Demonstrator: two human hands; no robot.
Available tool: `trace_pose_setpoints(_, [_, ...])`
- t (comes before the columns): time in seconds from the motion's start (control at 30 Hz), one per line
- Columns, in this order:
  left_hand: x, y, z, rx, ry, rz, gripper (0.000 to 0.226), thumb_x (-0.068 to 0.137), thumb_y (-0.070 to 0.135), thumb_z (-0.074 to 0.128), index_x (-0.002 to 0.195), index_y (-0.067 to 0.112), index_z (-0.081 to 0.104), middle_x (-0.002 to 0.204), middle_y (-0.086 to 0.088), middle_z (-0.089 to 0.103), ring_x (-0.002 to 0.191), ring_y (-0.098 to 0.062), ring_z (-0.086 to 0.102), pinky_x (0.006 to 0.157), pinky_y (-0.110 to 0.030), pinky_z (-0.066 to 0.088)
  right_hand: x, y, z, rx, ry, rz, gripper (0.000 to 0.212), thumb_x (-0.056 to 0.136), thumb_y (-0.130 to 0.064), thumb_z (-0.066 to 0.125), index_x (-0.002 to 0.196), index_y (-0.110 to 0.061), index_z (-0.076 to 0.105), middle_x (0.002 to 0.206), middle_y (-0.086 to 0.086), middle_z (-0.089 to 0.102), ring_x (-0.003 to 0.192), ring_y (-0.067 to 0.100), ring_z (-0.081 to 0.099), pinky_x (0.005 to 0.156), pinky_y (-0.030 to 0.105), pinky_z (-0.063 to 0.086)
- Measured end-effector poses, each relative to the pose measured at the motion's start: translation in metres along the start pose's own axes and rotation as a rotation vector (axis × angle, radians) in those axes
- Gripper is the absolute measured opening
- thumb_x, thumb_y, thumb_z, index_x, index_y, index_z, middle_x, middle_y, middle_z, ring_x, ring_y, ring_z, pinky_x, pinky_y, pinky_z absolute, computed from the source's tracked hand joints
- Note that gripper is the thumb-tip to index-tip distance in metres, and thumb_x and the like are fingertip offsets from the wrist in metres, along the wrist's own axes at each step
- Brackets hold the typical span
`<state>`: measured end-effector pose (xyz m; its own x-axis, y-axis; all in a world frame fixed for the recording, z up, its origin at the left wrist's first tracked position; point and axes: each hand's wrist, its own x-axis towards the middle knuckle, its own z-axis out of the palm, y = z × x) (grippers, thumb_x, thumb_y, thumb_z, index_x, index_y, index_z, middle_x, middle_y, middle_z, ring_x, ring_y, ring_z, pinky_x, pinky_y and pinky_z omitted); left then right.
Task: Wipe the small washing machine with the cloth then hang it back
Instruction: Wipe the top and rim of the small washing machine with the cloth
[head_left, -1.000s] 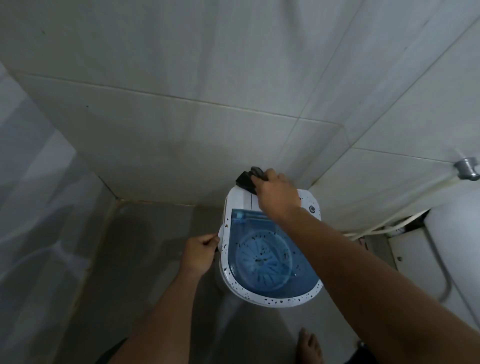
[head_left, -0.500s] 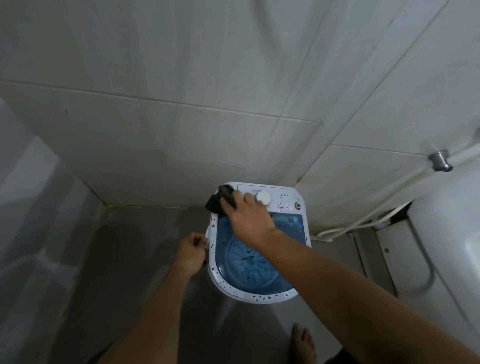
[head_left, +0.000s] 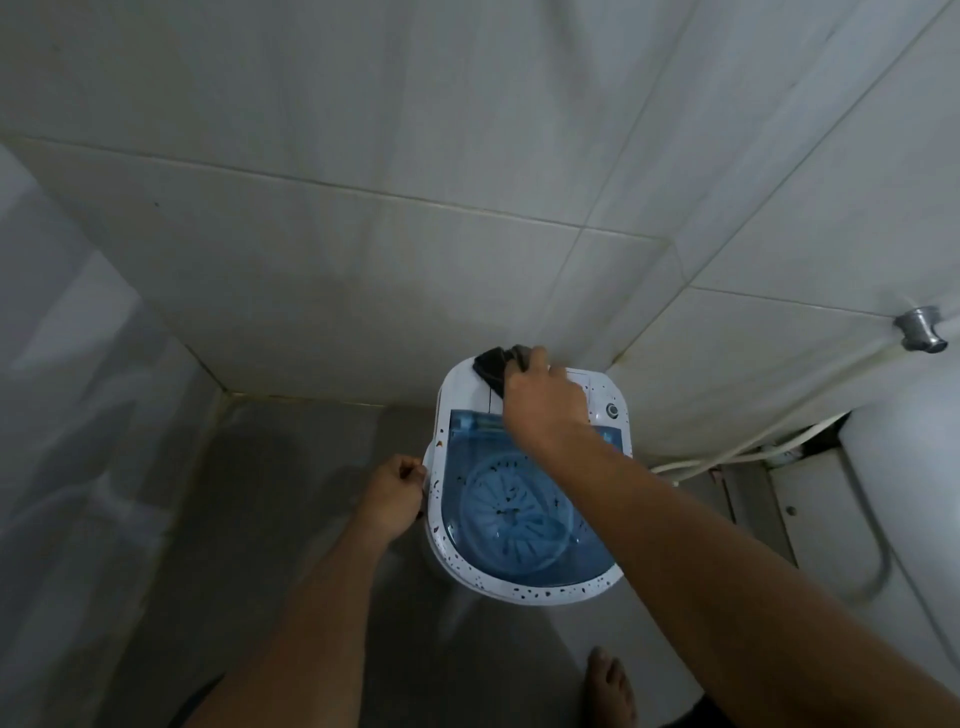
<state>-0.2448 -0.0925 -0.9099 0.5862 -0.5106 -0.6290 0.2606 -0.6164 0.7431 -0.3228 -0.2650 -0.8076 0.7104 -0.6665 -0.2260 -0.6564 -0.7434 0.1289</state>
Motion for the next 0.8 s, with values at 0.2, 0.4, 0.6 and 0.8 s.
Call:
trace_pose_setpoints(0.2, [0.009, -0.009, -0.002, 0.032, -0.022, -0.016, 0.012, 0.098, 0.024, 0.052, 0.089, 0.026, 0.06, 0.104, -0.009, 0.07, 0.096, -0.029, 0.069, 0.09, -0.054, 0.057, -0.019, -0.035, 0.009, 0.12, -0.047, 0.141, 0.06, 0.094, -0.012, 0.057, 0.148, 0.004, 0.035, 0.151, 0.022, 0.027, 0.12, 0.036, 0.052, 0.086, 0.043, 0.055])
trace_pose_setpoints(0.4, [0.01, -0.009, -0.001, 0.03, -0.027, -0.025, 0.015, 0.099, 0.023, 0.051, 0.088, 0.027, 0.06, 0.098, -0.007, 0.07, 0.095, -0.029, 0.068, 0.092, -0.054, 0.056, -0.015, -0.038, -0.007, 0.062, -0.199, 0.111, 0.05, 0.091, -0.021, 0.067, 0.137, -0.005, 0.053, 0.139, 0.02, 0.037, 0.119, 0.036, 0.053, 0.093, 0.044, 0.055])
trace_pose_setpoints(0.6, [0.004, -0.003, -0.002, 0.048, -0.008, 0.0, 0.017, 0.098, 0.02, 0.052, 0.083, 0.026, 0.058, 0.103, -0.01, 0.07, 0.099, -0.03, 0.066, 0.093, -0.054, 0.054, 0.027, -0.023, -0.02, 0.161, -0.167, 0.215, 0.047, 0.094, -0.012, 0.058, 0.14, -0.004, 0.05, 0.145, 0.019, 0.032, 0.118, 0.036, 0.055, 0.09, 0.045, 0.055])
trace_pose_setpoints(0.8, [0.005, -0.004, -0.003, 0.049, 0.008, 0.012, 0.017, 0.097, 0.022, 0.053, 0.082, 0.027, 0.058, 0.103, -0.01, 0.07, 0.1, -0.03, 0.067, 0.093, -0.053, 0.055, -0.017, -0.02, 0.018, -0.038, 0.044, -0.324, 0.057, 0.096, -0.015, 0.056, 0.15, -0.016, 0.038, 0.141, 0.016, 0.037, 0.115, 0.036, 0.05, 0.082, 0.051, 0.055])
